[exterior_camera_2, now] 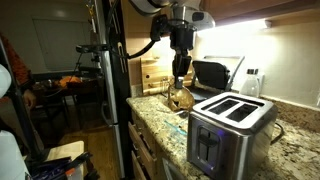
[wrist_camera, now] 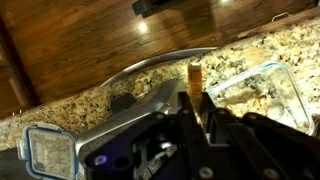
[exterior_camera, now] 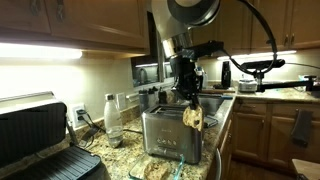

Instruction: Put one slice of bread inside the toaster

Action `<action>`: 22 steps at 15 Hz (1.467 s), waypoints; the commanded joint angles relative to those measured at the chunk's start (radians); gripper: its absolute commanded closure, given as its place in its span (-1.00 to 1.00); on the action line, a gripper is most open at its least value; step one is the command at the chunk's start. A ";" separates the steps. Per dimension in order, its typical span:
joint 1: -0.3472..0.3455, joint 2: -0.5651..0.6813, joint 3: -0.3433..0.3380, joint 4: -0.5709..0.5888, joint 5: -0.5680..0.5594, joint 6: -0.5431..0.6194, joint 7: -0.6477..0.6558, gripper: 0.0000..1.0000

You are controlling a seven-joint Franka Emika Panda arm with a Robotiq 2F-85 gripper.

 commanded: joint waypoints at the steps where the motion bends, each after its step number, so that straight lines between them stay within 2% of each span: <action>1: -0.016 -0.049 0.003 -0.002 -0.040 -0.066 -0.055 0.86; 12: -0.031 -0.082 0.001 0.026 -0.146 -0.175 -0.176 0.86; 17: -0.032 -0.051 -0.001 0.114 -0.190 -0.223 -0.241 0.86; 22: -0.035 -0.031 -0.014 0.178 -0.209 -0.220 -0.331 0.86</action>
